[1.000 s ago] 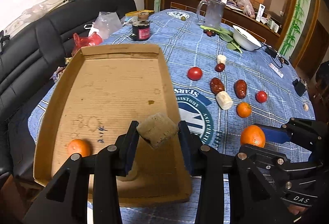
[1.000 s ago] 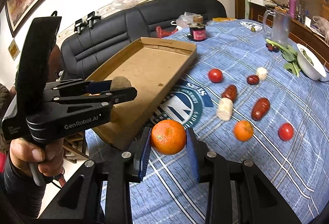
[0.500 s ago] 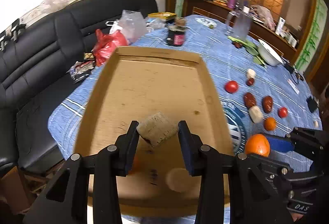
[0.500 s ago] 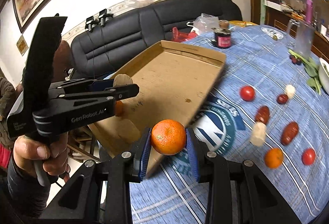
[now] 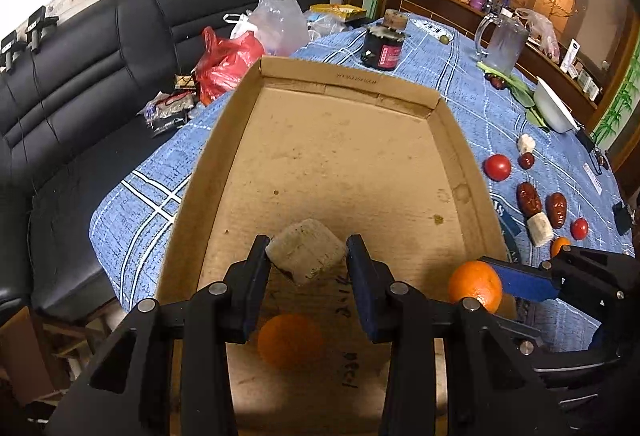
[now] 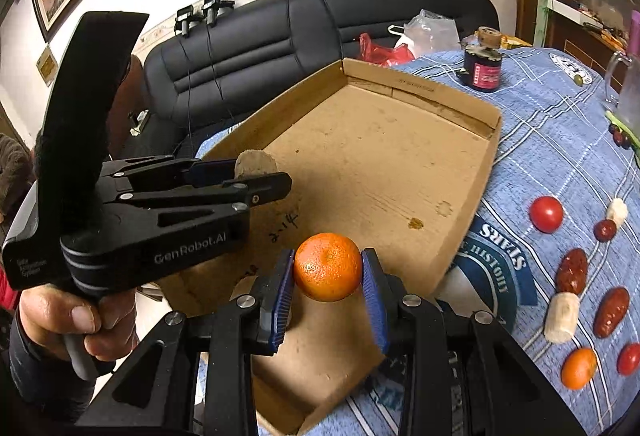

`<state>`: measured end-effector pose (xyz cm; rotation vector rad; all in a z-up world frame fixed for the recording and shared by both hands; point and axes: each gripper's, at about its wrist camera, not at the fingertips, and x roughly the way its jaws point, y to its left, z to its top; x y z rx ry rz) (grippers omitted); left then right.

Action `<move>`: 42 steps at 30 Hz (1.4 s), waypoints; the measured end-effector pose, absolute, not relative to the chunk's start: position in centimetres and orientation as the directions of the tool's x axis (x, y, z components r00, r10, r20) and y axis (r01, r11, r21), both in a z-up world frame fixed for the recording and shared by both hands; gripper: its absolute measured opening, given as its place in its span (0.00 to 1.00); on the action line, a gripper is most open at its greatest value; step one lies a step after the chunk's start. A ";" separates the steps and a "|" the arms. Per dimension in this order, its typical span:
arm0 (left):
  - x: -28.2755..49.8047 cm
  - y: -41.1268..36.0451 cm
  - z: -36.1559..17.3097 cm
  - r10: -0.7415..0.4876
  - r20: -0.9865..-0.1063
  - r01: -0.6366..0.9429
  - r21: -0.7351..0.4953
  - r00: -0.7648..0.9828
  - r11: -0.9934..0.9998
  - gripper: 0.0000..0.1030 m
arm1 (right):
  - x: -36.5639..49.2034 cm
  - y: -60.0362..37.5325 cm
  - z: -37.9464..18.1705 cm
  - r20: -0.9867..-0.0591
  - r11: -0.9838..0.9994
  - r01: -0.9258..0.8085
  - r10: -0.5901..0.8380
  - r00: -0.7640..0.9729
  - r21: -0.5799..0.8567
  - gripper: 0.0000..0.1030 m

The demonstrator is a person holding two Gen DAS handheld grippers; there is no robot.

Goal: Organize fruits
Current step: 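Carry the beige block and the orange over the cardboard tray with both tools, then open left tool to drop the block while right tool releases the orange in tray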

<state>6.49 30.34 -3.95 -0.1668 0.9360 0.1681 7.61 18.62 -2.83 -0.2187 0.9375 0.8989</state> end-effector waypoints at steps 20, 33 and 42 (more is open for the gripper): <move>7.2 30.3 -5.4 0.061 -0.831 -0.197 -0.059 0.552 0.979 0.36 | 8.4 20.2 -4.8 -0.810 0.627 -0.760 0.529 0.254 0.171 0.34; 5.8 29.9 -4.0 0.099 -0.817 -0.224 -0.038 0.567 0.974 0.60 | 7.9 18.6 -2.9 -0.780 0.625 -0.758 0.563 0.274 0.185 0.45; 4.7 28.8 -2.7 0.097 -0.802 -0.213 -0.039 0.589 0.976 0.60 | 6.0 16.0 -1.0 -0.754 0.623 -0.761 0.585 0.298 0.182 0.46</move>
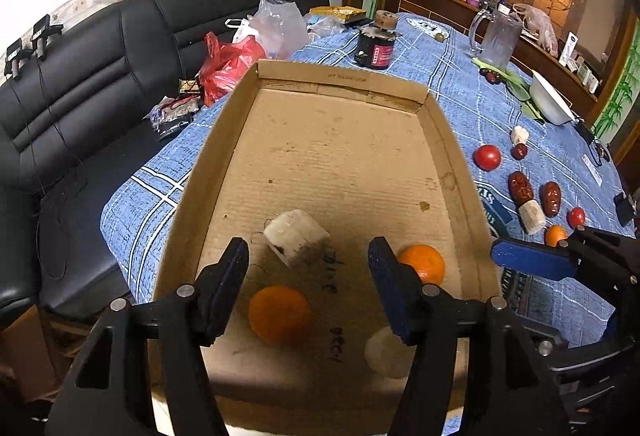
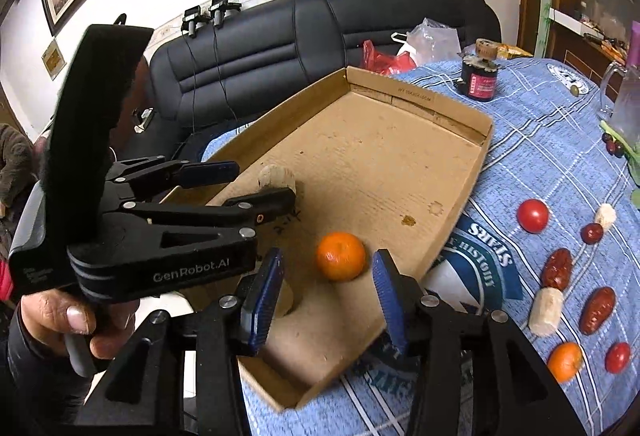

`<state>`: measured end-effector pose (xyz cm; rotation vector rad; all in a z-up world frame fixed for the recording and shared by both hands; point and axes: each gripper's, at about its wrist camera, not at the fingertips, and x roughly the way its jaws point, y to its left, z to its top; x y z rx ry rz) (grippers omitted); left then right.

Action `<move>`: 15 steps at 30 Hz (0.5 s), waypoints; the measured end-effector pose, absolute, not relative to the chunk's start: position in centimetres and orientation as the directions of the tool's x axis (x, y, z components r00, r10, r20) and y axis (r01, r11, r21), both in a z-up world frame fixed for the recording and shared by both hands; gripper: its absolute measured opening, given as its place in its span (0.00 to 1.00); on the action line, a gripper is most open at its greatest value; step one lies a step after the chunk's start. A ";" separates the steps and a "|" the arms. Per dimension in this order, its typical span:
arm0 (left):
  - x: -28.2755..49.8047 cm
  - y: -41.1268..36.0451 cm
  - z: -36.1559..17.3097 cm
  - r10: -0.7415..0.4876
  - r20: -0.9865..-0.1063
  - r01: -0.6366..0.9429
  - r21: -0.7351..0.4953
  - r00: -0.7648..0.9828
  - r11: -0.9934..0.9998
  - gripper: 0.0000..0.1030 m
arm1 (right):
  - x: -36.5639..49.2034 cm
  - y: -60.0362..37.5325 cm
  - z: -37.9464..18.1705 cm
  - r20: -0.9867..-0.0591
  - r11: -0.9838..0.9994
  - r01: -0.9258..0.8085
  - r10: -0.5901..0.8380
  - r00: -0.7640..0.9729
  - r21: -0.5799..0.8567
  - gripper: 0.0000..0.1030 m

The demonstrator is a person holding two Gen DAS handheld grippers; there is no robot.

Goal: Organize fruits
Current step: 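Open left tool to drop the block while right tool releases the orange in tray, then grasp a beige cork-like cylinder with left tool while right tool grasps a red tomato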

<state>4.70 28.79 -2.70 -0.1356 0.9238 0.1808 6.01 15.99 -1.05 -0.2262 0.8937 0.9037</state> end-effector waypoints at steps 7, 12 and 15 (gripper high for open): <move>4.2 27.0 -1.4 0.077 -0.788 -0.183 -0.046 0.611 0.982 0.60 | 5.5 12.6 -0.8 -0.748 0.660 -0.728 0.576 0.329 0.188 0.46; 4.0 25.3 -0.8 0.057 -0.780 -0.151 -0.048 0.623 0.987 0.60 | 5.9 9.7 -0.9 -0.752 0.699 -0.690 0.554 0.356 0.188 0.46; 4.1 24.2 -0.5 0.043 -0.779 -0.132 -0.050 0.625 0.990 0.60 | 6.4 7.9 -1.0 -0.755 0.725 -0.662 0.538 0.375 0.189 0.46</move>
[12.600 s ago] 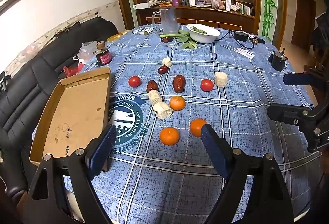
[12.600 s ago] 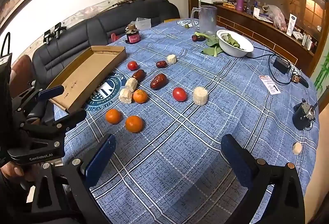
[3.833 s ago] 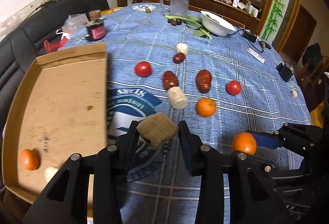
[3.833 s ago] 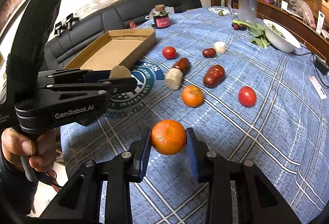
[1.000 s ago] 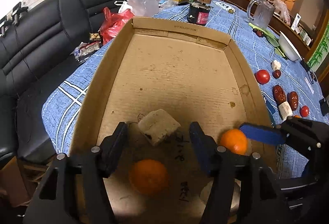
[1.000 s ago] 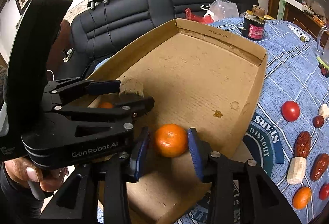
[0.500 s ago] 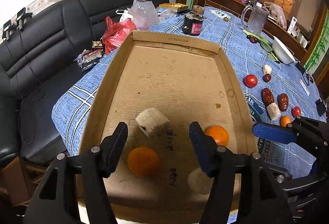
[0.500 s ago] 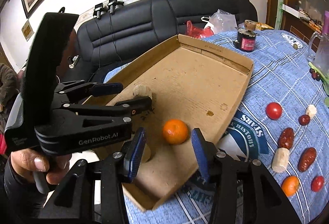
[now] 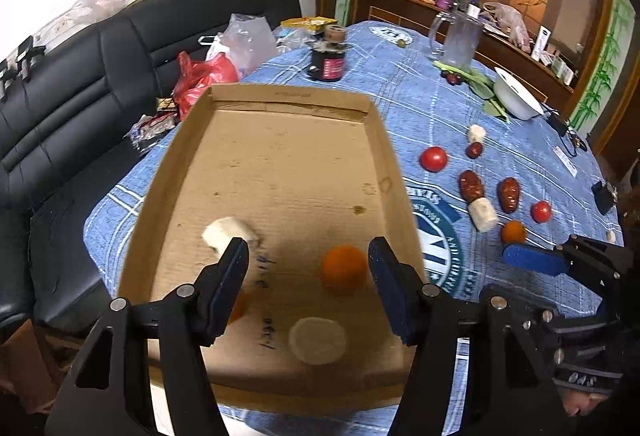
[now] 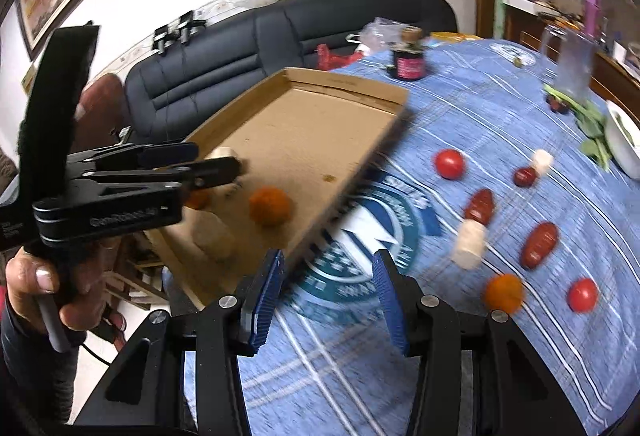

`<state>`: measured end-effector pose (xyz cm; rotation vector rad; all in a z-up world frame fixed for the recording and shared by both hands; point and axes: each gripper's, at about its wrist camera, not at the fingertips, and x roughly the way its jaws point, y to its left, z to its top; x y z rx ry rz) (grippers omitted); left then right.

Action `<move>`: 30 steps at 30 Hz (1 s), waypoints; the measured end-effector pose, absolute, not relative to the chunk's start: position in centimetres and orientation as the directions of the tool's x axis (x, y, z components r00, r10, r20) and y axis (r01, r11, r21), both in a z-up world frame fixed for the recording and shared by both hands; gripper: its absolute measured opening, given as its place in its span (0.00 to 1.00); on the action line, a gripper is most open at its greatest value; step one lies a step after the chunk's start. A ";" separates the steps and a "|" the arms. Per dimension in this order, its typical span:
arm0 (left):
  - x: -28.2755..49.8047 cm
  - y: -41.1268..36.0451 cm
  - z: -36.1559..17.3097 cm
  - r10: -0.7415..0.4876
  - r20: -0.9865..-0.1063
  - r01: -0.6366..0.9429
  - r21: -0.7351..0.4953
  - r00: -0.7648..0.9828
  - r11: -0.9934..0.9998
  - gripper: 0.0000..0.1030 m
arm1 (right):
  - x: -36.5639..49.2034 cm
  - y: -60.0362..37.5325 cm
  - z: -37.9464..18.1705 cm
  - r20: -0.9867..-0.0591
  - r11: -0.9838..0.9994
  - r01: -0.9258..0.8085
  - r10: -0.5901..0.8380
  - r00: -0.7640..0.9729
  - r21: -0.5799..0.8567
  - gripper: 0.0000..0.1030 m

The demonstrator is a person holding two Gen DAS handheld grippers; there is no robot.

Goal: Organize fruits
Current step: 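Grasp a beige cork-like cylinder with left tool while right tool grasps a red tomato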

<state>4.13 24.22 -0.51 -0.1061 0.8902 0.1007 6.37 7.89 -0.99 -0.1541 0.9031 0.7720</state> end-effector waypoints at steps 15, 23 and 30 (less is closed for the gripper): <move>4.6 17.4 -0.3 -0.059 -0.783 0.008 -0.069 0.619 0.998 0.60 | 7.2 -1.6 -1.4 -0.766 0.832 -0.528 0.450 0.460 0.171 0.47; 5.5 13.7 -0.6 -0.109 -0.793 0.068 -0.085 0.599 0.994 0.59 | 7.5 -5.3 -1.7 -0.768 0.869 -0.467 0.409 0.492 0.164 0.47; 7.0 11.2 -1.6 -0.126 -0.811 0.095 -0.087 0.572 0.992 0.59 | 8.5 -7.7 -2.9 -0.780 0.895 -0.414 0.376 0.500 0.166 0.47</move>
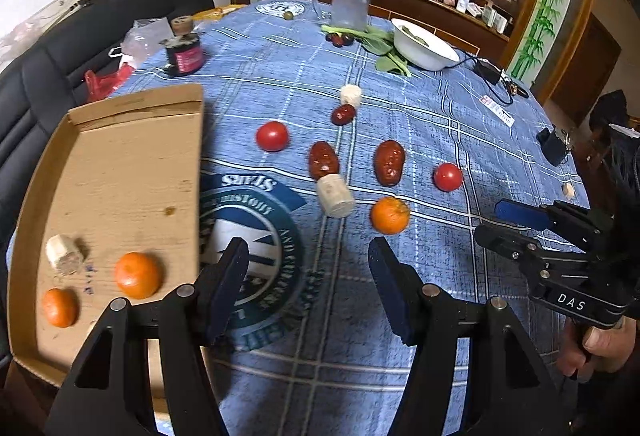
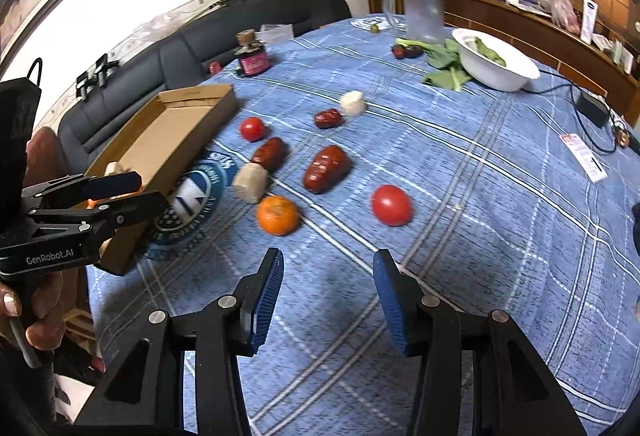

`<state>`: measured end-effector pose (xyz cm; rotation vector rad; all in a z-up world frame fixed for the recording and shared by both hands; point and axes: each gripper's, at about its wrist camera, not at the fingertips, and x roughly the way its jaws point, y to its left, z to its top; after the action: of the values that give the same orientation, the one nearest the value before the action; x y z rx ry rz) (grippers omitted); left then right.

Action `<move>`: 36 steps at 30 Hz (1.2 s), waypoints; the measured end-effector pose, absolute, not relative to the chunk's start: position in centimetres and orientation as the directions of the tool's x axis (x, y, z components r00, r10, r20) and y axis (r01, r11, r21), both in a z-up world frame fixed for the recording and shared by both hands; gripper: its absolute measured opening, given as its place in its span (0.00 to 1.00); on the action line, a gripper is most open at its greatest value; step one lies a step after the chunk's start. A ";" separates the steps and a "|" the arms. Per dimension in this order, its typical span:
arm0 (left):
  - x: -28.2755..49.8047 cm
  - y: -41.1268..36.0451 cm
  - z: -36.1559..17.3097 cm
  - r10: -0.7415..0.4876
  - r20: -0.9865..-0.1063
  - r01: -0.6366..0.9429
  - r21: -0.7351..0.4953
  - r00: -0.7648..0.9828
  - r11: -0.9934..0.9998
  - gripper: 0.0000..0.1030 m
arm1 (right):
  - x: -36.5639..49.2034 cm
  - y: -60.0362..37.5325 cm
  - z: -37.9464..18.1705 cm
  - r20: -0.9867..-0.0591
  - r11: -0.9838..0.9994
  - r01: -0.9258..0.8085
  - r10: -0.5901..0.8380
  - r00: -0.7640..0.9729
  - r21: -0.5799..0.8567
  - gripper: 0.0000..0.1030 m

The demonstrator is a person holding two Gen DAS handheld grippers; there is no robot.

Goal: Organize fruits
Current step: 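Grasp a beige cork-like cylinder with left tool while right tool grasps a red tomato, then carry the cork cylinder and the tomato over the cardboard tray with both tools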

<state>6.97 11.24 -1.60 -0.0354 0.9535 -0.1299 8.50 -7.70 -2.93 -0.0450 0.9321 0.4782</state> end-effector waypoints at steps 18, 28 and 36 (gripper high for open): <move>12.4 9.5 -4.8 -0.151 -0.849 0.068 -0.135 0.506 0.989 0.59 | 13.8 -7.6 -5.4 -0.794 0.919 -0.370 0.324 0.515 0.136 0.47; 14.0 9.4 -6.8 -0.145 -0.865 0.056 -0.135 0.480 0.989 0.57 | 15.4 -7.4 -7.0 -0.806 0.922 -0.360 0.320 0.498 0.143 0.41; 13.8 9.1 -6.5 -0.150 -0.859 0.077 -0.128 0.490 0.989 0.26 | 15.0 -7.4 -6.8 -0.805 0.925 -0.358 0.310 0.506 0.131 0.31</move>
<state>13.80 9.09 -6.53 -0.0756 1.0495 -0.1380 14.97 -7.38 -6.76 -0.0545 0.9586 0.4029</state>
